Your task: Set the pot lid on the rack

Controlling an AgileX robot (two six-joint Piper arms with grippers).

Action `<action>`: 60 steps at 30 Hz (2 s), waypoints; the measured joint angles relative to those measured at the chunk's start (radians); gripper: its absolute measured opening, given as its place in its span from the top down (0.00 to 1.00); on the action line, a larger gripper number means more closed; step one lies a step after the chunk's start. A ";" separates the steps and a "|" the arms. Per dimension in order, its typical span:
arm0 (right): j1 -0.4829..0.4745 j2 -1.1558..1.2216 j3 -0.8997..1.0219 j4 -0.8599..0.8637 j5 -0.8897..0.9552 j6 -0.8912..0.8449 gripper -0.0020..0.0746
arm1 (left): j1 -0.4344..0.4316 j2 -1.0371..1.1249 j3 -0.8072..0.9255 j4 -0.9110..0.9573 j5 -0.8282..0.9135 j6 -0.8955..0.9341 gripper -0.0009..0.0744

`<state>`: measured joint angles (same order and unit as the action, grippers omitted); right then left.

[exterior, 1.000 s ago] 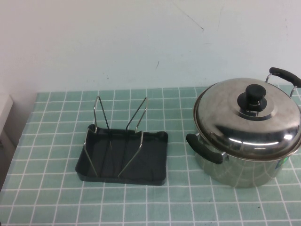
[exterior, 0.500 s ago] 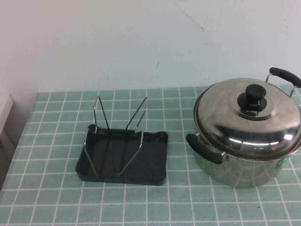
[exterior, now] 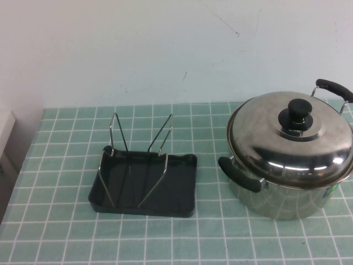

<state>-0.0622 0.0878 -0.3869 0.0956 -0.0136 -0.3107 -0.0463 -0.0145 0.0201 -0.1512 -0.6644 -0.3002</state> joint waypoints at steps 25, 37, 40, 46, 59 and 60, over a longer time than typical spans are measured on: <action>0.380 1.013 -0.226 -0.194 -0.545 0.051 0.92 | 0.000 0.323 -0.132 0.524 0.092 -0.169 0.99; 0.400 1.387 -0.239 -0.197 -0.747 0.229 0.19 | 0.000 0.324 -0.132 0.565 0.150 -0.176 0.99; 0.400 1.448 -0.241 -0.197 -0.747 0.240 0.16 | 0.000 0.325 -0.132 0.565 0.154 -0.179 0.99; 0.400 1.508 -0.241 -0.195 -0.747 0.241 0.18 | 0.000 0.327 -0.132 0.565 0.156 -0.182 0.99; 0.400 1.513 -0.244 -0.193 -0.793 0.244 0.52 | 0.000 0.327 -0.132 0.678 0.169 -0.994 0.99; 0.400 1.513 -0.244 -0.196 -0.811 0.241 0.52 | 0.000 0.327 -0.132 0.721 0.167 -1.147 0.99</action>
<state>0.3380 1.6011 -0.6307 -0.1002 -0.8248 -0.0694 -0.0463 0.3122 -0.1121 0.5701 -0.4978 -1.4469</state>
